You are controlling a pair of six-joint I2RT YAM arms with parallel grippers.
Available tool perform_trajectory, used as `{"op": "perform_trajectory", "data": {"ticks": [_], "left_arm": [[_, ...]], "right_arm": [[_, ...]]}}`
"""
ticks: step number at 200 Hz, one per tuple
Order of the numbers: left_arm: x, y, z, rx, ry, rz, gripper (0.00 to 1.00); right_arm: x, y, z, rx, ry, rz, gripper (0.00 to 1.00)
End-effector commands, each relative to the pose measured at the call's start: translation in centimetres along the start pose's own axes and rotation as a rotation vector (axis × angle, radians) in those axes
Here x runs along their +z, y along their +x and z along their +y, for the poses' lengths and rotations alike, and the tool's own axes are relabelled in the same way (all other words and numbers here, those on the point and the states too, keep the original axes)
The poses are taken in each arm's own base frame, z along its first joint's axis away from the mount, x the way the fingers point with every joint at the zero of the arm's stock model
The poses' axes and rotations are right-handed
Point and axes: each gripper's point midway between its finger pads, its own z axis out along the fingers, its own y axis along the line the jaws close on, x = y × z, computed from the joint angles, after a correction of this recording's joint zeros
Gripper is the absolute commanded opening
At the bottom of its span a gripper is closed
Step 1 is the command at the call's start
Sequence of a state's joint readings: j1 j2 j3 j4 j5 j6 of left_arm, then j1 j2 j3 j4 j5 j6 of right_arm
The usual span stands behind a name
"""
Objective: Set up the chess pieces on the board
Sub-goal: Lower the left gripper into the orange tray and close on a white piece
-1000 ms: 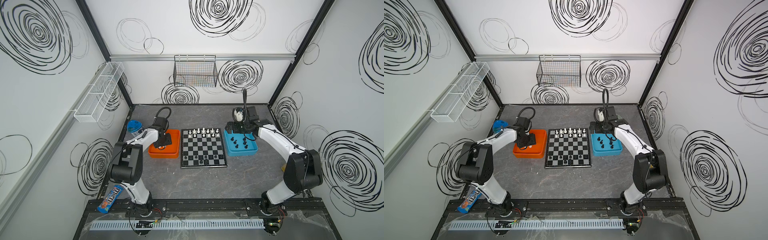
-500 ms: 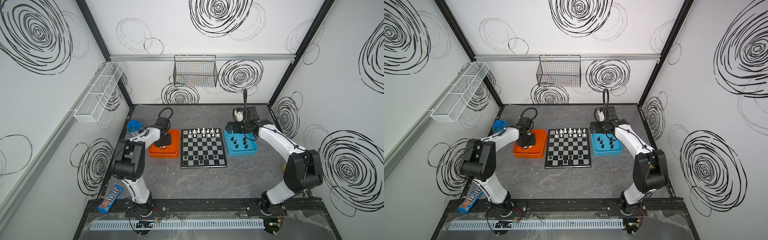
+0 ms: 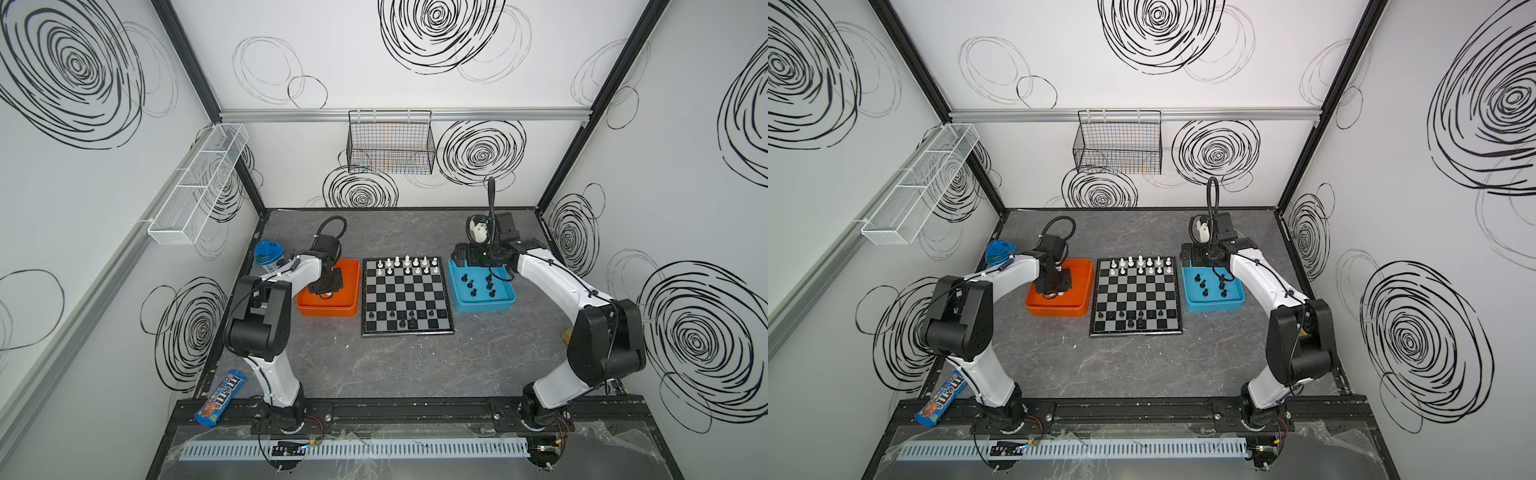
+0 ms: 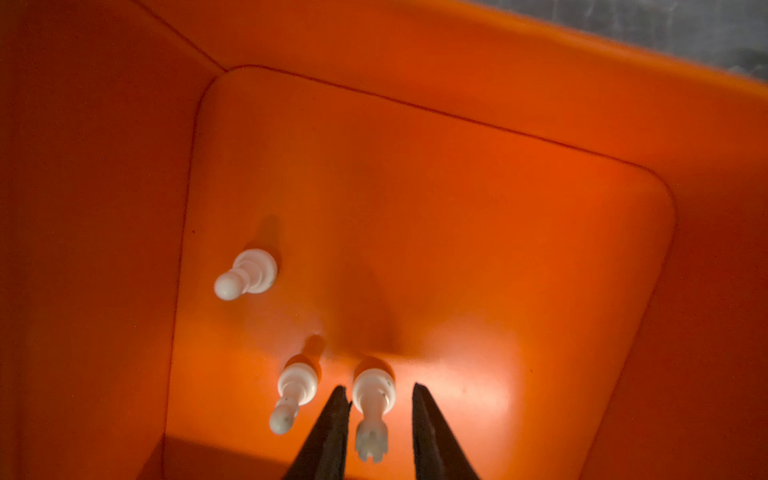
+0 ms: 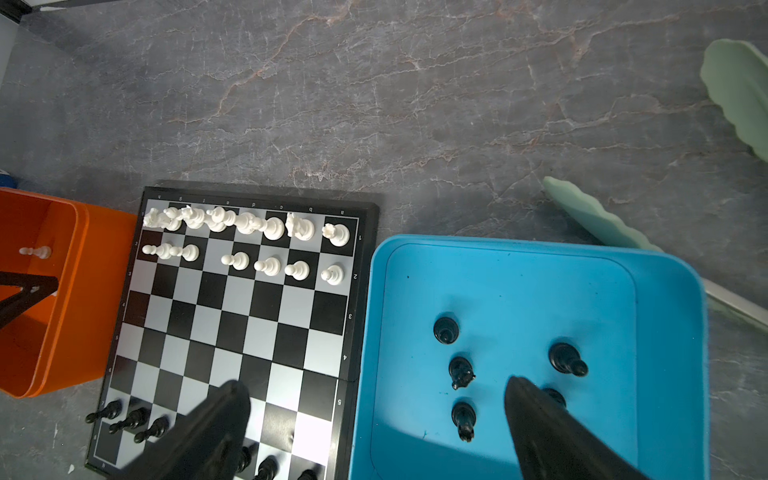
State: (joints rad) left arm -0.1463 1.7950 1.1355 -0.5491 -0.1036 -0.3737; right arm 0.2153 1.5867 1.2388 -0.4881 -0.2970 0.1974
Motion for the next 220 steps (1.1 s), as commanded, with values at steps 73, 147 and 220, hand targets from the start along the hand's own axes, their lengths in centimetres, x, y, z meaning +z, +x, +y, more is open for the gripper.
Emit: {"op": "perform_trajectory", "data": {"ticks": [73, 147, 220], "left_arm": [[0.4, -0.5, -0.4, 0.012, -0.007, -0.010, 0.20], [0.6, -0.4, -0.5, 0.015, -0.003, -0.005, 0.19], [-0.6, -1.3, -0.6, 0.021, 0.002, -0.031, 0.11]], "right_arm": [[-0.4, 0.0, -0.1, -0.015, 0.001, -0.016, 1.00], [-0.4, 0.0, -0.2, -0.015, 0.002, -0.016, 1.00], [-0.4, -0.2, -0.2, -0.014, 0.004, -0.019, 1.00]]}}
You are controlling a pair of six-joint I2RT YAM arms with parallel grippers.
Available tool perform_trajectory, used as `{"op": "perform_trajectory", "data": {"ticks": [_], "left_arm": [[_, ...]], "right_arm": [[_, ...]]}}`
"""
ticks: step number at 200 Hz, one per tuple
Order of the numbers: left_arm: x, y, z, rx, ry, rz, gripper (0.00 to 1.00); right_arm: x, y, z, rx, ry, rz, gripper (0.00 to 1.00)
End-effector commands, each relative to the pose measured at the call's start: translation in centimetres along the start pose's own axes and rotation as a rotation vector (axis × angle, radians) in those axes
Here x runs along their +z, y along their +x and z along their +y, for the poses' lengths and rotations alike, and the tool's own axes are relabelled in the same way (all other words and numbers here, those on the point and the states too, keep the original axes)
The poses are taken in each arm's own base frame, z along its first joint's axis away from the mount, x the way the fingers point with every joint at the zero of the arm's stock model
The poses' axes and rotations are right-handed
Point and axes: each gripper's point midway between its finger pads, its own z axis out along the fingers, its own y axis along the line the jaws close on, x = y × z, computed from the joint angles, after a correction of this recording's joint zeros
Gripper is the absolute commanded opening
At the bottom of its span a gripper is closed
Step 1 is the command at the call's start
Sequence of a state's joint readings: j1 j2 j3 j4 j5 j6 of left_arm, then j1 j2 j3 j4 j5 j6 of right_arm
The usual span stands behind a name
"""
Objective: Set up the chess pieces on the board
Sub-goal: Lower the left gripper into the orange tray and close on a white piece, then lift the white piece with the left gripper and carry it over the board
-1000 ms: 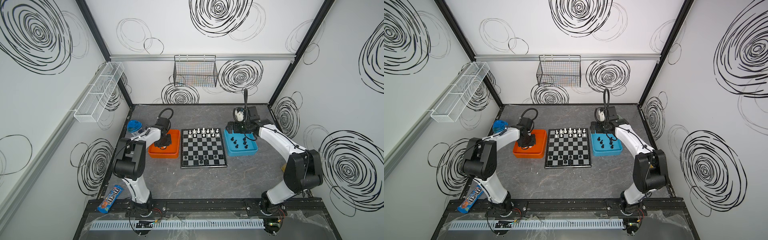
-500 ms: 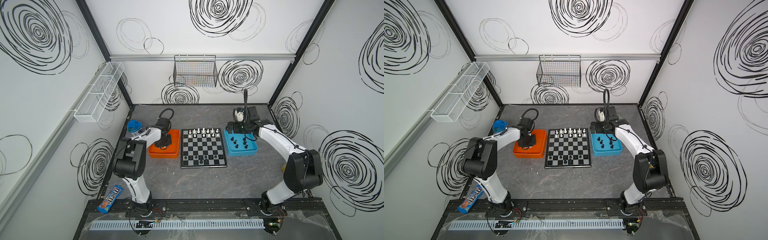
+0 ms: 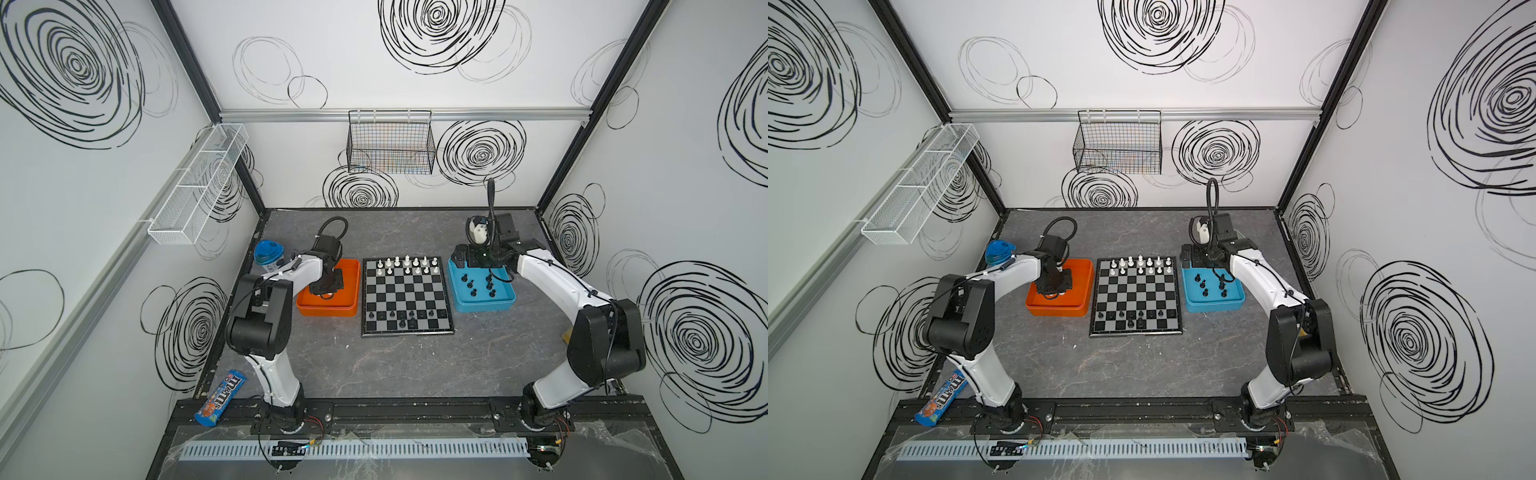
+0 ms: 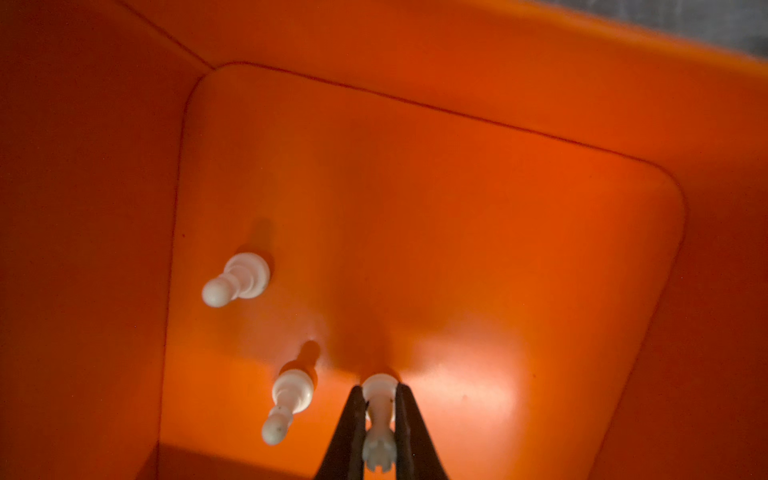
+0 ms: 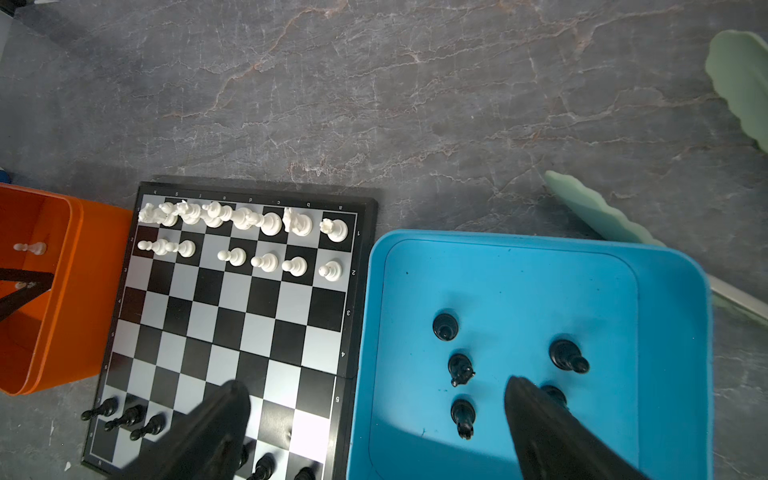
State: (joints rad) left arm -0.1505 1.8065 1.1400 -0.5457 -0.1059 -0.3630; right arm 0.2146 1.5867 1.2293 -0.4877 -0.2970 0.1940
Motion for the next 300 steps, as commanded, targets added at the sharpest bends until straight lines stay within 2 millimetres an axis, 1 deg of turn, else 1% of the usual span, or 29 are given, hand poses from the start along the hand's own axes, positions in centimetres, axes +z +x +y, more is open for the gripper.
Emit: {"op": "perform_trajectory", "data": {"ticks": [1, 39, 62, 82, 104, 115, 131, 162, 184, 203, 255, 286, 300], "left_arm": [[-0.9, -1.3, -0.4, 0.007, 0.004, -0.034, 0.11], [-2.8, -2.4, -0.5, 0.018, 0.001, -0.066, 0.11], [-4.5, -3.5, -1.2, 0.031, 0.015, -0.096, 0.11], [-6.3, -4.9, -2.5, 0.051, 0.035, -0.133, 0.11], [-8.3, -6.6, -4.6, 0.084, 0.057, -0.174, 0.12], [-9.0, -7.3, -5.6, 0.104, 0.066, -0.192, 0.12], [-9.5, -8.0, -7.0, 0.131, 0.077, -0.204, 0.12], [-9.2, -8.6, -9.7, 0.181, 0.090, -0.202, 0.12], [-8.4, -8.5, -11.5, 0.212, 0.099, -0.190, 0.13], [-7.8, -8.5, -12.6, 0.231, 0.107, -0.179, 0.13], [-5.5, -8.6, -14.2, 0.246, 0.116, -0.145, 0.14], [-3.4, -8.4, -14.9, 0.254, 0.116, -0.106, 0.14], [-2.9, -8.5, -15.1, 0.256, 0.116, -0.099, 0.14]], "right_arm": [[-0.6, -0.5, -0.1, -0.014, 0.001, -0.027, 1.00], [-0.6, -0.6, -0.1, -0.014, 0.001, -0.028, 1.00], [-0.8, -0.8, -0.2, -0.012, 0.001, -0.032, 1.00], [-0.8, -0.9, -0.2, -0.011, 0.000, -0.035, 1.00], [-0.9, -0.8, -0.3, -0.008, 0.001, -0.035, 1.00], [-0.9, -0.8, -0.4, -0.009, 0.003, -0.035, 1.00], [-1.0, -0.7, -0.5, -0.007, 0.003, -0.037, 1.00], [-1.2, -0.7, -0.6, -0.007, 0.006, -0.043, 1.00], [-1.3, -0.7, -0.7, -0.005, 0.005, -0.044, 1.00], [-1.3, -0.7, -0.8, -0.006, 0.003, -0.048, 1.00], [-1.4, -0.5, -1.5, 0.007, 0.004, -0.060, 1.00], [-1.2, -0.5, -2.0, 0.016, 0.006, -0.061, 1.00], [-1.1, -0.5, -2.1, 0.022, 0.005, -0.057, 1.00]]}}
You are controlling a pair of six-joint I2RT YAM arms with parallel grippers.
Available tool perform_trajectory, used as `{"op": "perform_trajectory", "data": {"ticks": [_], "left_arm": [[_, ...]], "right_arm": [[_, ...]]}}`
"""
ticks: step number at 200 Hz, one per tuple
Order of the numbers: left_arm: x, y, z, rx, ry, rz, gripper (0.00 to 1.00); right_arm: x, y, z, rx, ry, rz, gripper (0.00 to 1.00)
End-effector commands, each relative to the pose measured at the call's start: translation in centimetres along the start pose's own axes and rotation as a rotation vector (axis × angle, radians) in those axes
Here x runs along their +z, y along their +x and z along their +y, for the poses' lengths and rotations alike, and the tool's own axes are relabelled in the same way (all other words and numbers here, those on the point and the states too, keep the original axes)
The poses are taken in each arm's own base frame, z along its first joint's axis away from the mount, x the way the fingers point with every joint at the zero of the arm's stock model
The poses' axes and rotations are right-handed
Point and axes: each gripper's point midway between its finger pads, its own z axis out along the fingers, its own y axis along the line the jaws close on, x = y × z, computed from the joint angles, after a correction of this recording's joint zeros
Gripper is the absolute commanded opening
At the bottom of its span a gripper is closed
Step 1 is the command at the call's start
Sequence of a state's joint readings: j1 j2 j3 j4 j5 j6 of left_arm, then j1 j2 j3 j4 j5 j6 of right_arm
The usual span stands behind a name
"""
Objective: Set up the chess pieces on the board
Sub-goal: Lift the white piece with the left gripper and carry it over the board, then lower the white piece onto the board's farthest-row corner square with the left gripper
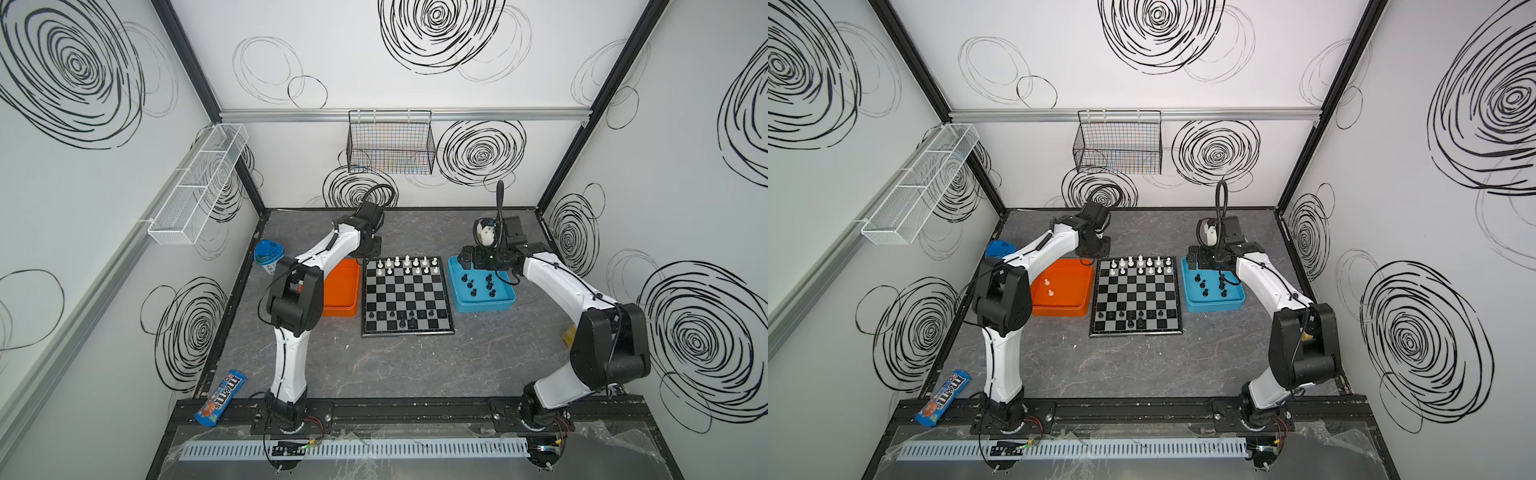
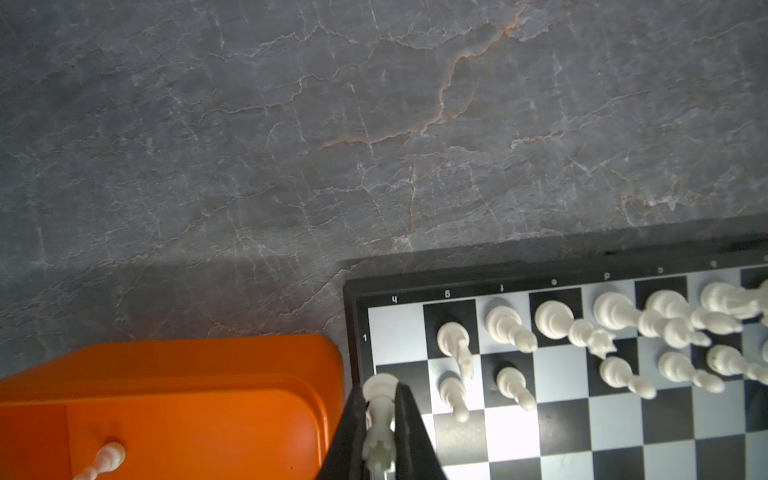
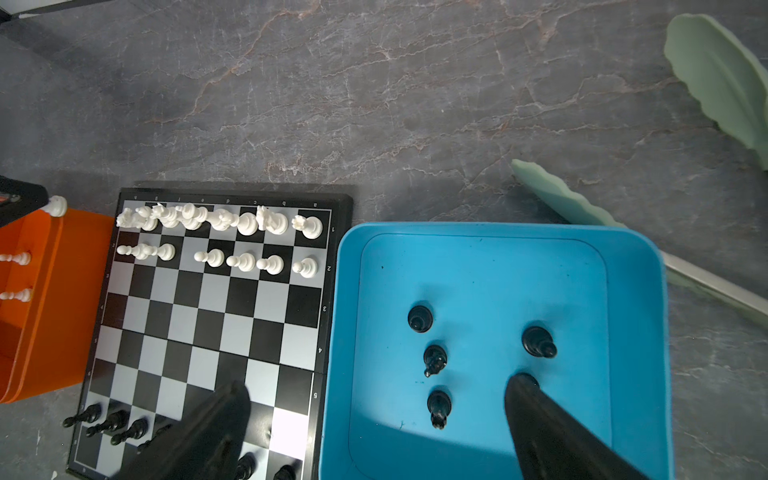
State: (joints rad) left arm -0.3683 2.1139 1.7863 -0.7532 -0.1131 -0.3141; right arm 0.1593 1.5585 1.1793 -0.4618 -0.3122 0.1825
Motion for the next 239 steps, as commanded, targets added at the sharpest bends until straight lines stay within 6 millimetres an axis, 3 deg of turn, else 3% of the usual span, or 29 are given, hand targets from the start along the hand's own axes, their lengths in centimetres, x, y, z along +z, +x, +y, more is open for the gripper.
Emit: {"op": "perform_trajectory", "data": {"ticks": [1, 62, 239], "left_arm": [[1.1, 0.0, -0.6, 0.015, 0.006, 0.023, 0.14], [2.9, 0.3, -0.9, 0.020, 0.015, 0.058, 0.14], [4.0, 2.1, -0.9, 0.039, 0.000, 0.116, 0.17]], "right_arm": [[-0.7, -0.9, 0.0, -0.009, -0.011, -0.042, 1.00], [-0.4, -0.8, -0.3, 0.002, -0.010, -0.035, 1.00], [-0.2, -0.6, -0.5, 0.008, -0.015, -0.034, 1.00]]}}
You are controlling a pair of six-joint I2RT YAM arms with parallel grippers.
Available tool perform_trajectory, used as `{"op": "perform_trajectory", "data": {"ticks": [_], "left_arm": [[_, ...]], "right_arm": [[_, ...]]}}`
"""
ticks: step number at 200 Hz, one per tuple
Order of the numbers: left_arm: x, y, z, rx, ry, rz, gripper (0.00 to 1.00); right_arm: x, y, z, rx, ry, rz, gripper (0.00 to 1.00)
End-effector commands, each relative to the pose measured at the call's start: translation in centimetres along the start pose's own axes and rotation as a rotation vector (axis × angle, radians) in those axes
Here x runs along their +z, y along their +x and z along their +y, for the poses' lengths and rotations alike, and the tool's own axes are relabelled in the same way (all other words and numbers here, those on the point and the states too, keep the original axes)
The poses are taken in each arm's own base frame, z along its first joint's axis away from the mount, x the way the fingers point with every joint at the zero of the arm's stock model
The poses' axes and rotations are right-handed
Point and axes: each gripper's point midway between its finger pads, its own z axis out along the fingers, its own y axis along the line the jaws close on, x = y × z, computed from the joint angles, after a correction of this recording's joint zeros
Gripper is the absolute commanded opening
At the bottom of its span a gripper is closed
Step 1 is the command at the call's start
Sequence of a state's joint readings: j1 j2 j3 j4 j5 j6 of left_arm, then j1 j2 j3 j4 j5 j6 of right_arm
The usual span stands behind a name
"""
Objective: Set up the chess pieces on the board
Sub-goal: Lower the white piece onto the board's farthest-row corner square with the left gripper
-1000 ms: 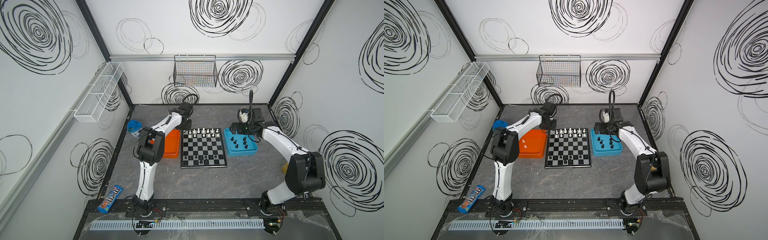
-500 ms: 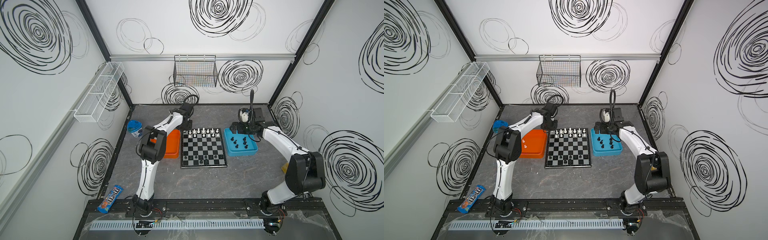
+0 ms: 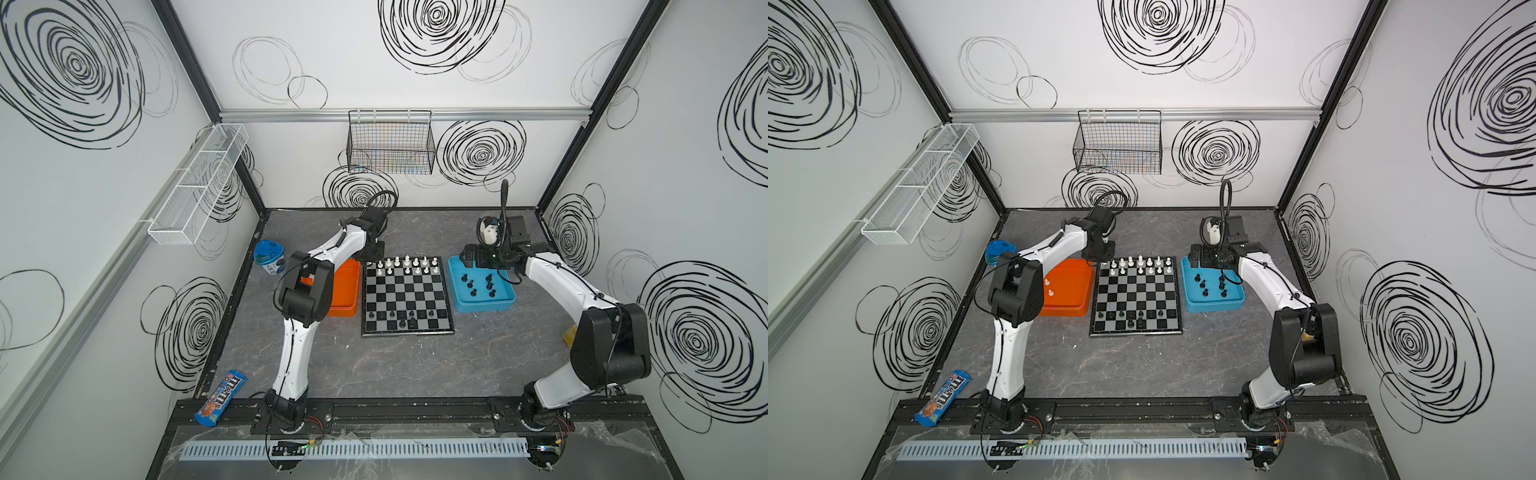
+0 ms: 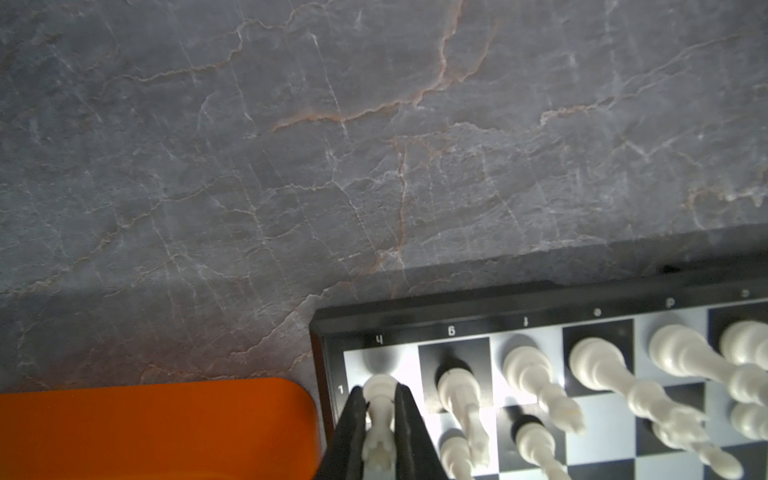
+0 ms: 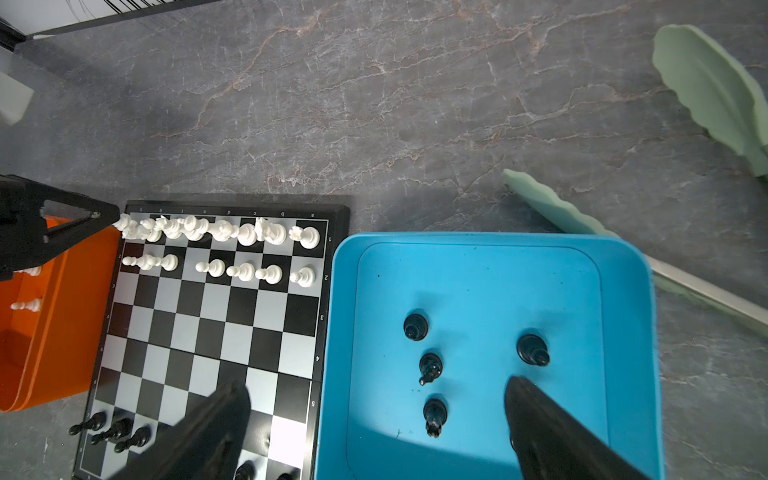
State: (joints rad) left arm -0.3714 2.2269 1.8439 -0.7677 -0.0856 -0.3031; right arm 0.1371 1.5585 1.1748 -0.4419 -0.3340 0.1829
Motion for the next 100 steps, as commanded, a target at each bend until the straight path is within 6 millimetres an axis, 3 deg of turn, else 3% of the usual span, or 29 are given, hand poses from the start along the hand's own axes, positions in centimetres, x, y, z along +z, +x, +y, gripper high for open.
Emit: {"op": "perform_trajectory", "data": {"ticks": [1, 100], "left_arm": [[0.49, 1.03, -0.17, 0.019, -0.007, 0.042, 0.18], [1.00, 1.44, -0.52, 0.024, 0.000, 0.058, 0.20]], "right_arm": [[-0.14, -0.16, -0.06, -0.006, -0.003, -0.016, 1.00], [-0.19, -0.20, -0.03, -0.007, -0.004, -0.018, 1.00]]}}
